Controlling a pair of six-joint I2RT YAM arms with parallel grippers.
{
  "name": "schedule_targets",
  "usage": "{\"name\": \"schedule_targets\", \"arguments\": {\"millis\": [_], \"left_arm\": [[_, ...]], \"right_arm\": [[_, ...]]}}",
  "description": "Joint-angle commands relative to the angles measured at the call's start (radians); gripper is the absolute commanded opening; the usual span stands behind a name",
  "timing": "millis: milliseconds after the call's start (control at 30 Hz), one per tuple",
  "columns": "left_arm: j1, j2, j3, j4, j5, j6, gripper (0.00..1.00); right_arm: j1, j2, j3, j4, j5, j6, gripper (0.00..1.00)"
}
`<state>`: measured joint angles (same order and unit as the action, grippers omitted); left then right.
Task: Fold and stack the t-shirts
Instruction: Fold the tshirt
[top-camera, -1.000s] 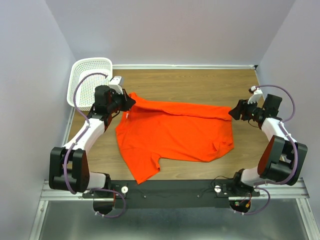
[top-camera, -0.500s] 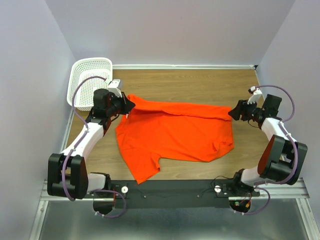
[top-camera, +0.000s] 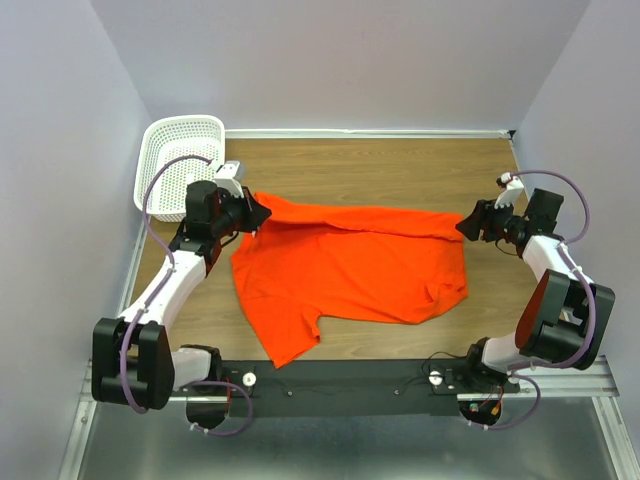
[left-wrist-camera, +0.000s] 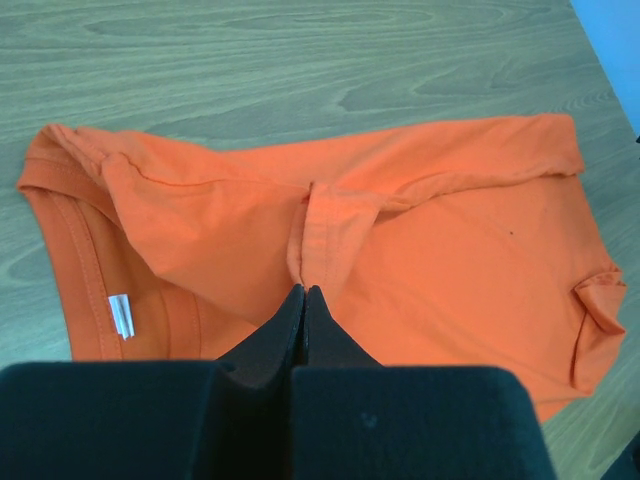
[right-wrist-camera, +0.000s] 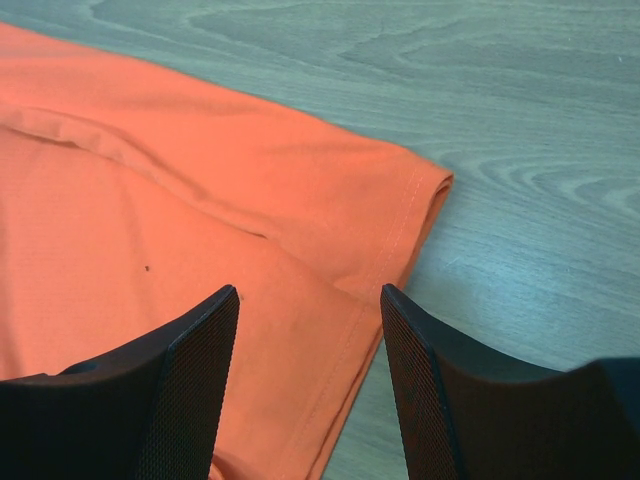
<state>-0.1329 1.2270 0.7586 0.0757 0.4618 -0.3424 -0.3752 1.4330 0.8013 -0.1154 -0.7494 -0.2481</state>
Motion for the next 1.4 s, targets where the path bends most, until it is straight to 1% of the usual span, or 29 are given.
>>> {"name": "schedule_targets", "arguments": {"millis": [0, 567, 933, 1000, 1033, 1067, 1133, 1167, 1200, 1233, 1300, 1333, 1367], "left_arm": [[-0.011, -0.041, -0.019, -0.008, 0.017, -0.013, 0.00], [-0.080, -0.050, -0.062, -0.005, -0.021, -0.053, 0.00], [-0.089, -0.077, -0.111, -0.019, -0.054, -0.079, 0.00], [-0.089, -0.078, -0.119, -0.019, -0.046, -0.084, 0.17], [-0.089, -0.080, -0.117, -0.024, -0.045, -0.084, 0.34], [-0.089, -0.096, -0.117, -0.037, -0.049, -0.080, 0.41], [-0.089, -0.132, -0.096, -0.074, -0.089, -0.046, 0.50], [-0.089, -0.155, -0.055, -0.112, -0.129, -0.023, 0.60], [-0.089, -0.197, -0.033, -0.152, -0.222, 0.015, 0.64], [-0.089, -0.216, -0.009, -0.154, -0.260, 0.029, 0.76], [-0.089, -0.203, 0.004, -0.120, -0.294, 0.069, 0.84], [-0.089, -0.167, 0.016, -0.116, -0.282, 0.080, 0.86], [-0.089, -0.120, 0.062, -0.123, -0.266, 0.088, 0.85]], "right_arm": [[-0.008, 0.012, 0.013, -0.021, -0.024, -0.013, 0.66], [-0.010, 0.003, 0.016, -0.026, -0.025, -0.011, 0.67], [-0.010, 0.003, 0.021, -0.027, -0.033, -0.008, 0.67], [-0.010, 0.001, 0.022, -0.027, -0.033, -0.008, 0.67], [-0.010, 0.001, 0.021, -0.027, -0.033, -0.008, 0.67], [-0.010, 0.000, 0.021, -0.029, -0.031, -0.010, 0.67], [-0.010, -0.006, 0.019, -0.029, -0.028, -0.008, 0.67], [-0.010, -0.008, 0.019, -0.029, -0.027, -0.008, 0.67], [-0.010, -0.006, 0.019, -0.029, -0.028, -0.008, 0.67], [-0.010, -0.003, 0.021, -0.029, -0.033, -0.007, 0.67], [-0.010, 0.004, 0.030, -0.030, -0.048, -0.002, 0.67], [-0.010, 0.009, 0.033, -0.032, -0.051, 0.004, 0.67], [-0.010, 0.012, 0.036, -0.036, -0.054, 0.004, 0.67]]}}
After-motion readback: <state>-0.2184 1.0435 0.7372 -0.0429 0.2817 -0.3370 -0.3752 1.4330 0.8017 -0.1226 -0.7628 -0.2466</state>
